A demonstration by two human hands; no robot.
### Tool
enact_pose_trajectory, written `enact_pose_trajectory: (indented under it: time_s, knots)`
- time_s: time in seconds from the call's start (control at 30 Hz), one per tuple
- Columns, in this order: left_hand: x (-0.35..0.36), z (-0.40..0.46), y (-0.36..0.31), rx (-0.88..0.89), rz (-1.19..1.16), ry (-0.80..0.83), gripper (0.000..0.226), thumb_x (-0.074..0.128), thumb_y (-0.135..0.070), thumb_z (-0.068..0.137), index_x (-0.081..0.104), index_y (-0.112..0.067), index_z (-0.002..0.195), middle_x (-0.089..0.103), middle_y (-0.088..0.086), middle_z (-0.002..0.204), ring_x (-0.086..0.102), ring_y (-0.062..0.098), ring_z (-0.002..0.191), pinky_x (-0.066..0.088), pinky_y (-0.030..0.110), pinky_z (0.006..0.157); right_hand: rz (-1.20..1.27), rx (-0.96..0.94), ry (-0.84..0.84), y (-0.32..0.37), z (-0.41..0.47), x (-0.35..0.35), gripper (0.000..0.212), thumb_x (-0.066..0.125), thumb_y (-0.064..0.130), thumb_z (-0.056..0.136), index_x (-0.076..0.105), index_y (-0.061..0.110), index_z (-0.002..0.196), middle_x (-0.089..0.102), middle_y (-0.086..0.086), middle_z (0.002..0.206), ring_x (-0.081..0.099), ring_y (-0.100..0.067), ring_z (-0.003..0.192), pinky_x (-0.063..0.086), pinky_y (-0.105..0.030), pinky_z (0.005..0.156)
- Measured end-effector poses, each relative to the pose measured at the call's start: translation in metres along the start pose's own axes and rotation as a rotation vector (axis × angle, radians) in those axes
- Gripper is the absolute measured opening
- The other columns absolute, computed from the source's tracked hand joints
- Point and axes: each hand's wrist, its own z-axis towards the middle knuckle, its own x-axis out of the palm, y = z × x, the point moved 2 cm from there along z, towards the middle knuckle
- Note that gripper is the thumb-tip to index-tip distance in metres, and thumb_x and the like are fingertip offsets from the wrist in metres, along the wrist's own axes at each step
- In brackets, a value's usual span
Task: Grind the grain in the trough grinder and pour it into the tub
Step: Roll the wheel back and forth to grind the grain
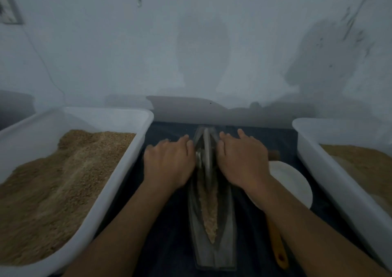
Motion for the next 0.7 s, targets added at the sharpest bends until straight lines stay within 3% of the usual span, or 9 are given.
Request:
enact_pose_trajectory:
  time_s: [0.1,0.23,0.37,0.4,0.47,0.53,0.6,0.7]
  knots:
    - [0.008,0.048,0.000,-0.064,-0.029,0.050,0.034,0.029,-0.031,0.106,0.061,-0.023,0.108,0.069,0.002,0.121,0.063,0.027,0.093,0.040,0.036,0.075,0.026,0.110,0.059,-0.005,0.044,0.005,0.061,0.017,0.046,0.105,0.040,0.022,0.156,0.049,-0.008,0.154,0.027,-0.031,0.152,0.026,-0.049,0.119]
    - [0.005,0.055,-0.001,-0.021,0.010,0.055,0.025,0.030,-0.029,0.105,0.048,-0.023,0.089,0.066,0.003,0.104,0.059,0.026,0.086,0.038,0.037,0.072,0.004,0.150,0.057,-0.003,0.048,0.004,0.057,0.021,0.045,0.103,0.058,0.018,0.136,0.063,-0.012,0.136,0.043,-0.034,0.139,0.038,-0.049,0.108]
    - [-0.015,-0.016,-0.007,0.075,-0.001,-0.045,0.034,0.015,-0.035,0.104,0.045,-0.027,0.089,0.064,-0.004,0.087,0.053,0.020,0.069,0.034,0.033,0.063,0.017,0.025,0.011,-0.003,-0.011,-0.001,0.060,0.013,0.042,0.107,0.046,0.018,0.151,0.051,-0.004,0.153,0.030,-0.026,0.151,0.029,-0.045,0.120]
    - [-0.018,-0.035,-0.005,0.100,-0.053,-0.067,0.043,0.011,-0.037,0.104,0.051,-0.029,0.093,0.067,-0.006,0.090,0.057,0.018,0.071,0.040,0.033,0.064,0.018,-0.020,-0.018,-0.002,-0.032,-0.004,0.063,0.011,0.044,0.107,0.044,0.019,0.153,0.048,-0.002,0.156,0.029,-0.024,0.152,0.028,-0.043,0.121]
    - [-0.024,-0.066,0.004,0.146,-0.144,-0.150,0.049,0.020,-0.041,0.107,0.067,-0.029,0.116,0.074,-0.006,0.110,0.071,0.016,0.095,0.054,0.038,0.075,0.027,-0.093,-0.118,-0.001,-0.072,-0.014,0.065,0.009,0.047,0.106,0.047,0.020,0.152,0.049,-0.001,0.154,0.036,-0.022,0.149,0.033,-0.041,0.120]
    - [-0.026,-0.087,0.011,0.161,-0.164,-0.237,0.048,0.032,-0.044,0.106,0.068,-0.024,0.131,0.072,-0.003,0.126,0.070,0.015,0.111,0.058,0.042,0.084,0.032,-0.138,-0.219,-0.002,-0.094,-0.020,0.062,0.015,0.048,0.107,0.053,0.019,0.147,0.055,0.000,0.149,0.044,-0.021,0.144,0.038,-0.041,0.115]
    - [-0.027,-0.091,0.011,0.159,-0.143,-0.231,0.048,0.034,-0.043,0.106,0.069,-0.023,0.131,0.072,-0.003,0.127,0.071,0.015,0.112,0.059,0.042,0.084,0.015,-0.155,-0.239,-0.001,-0.096,-0.020,0.062,0.016,0.047,0.108,0.055,0.019,0.146,0.058,-0.001,0.147,0.046,-0.021,0.143,0.041,-0.041,0.114]
    - [-0.027,-0.062,0.006,0.140,-0.100,-0.121,0.045,0.027,-0.040,0.106,0.068,-0.027,0.118,0.075,-0.007,0.107,0.072,0.018,0.090,0.055,0.038,0.073,0.020,-0.125,-0.151,0.002,-0.065,-0.014,0.065,0.011,0.048,0.106,0.053,0.020,0.147,0.056,-0.001,0.148,0.043,-0.023,0.145,0.037,-0.043,0.117]
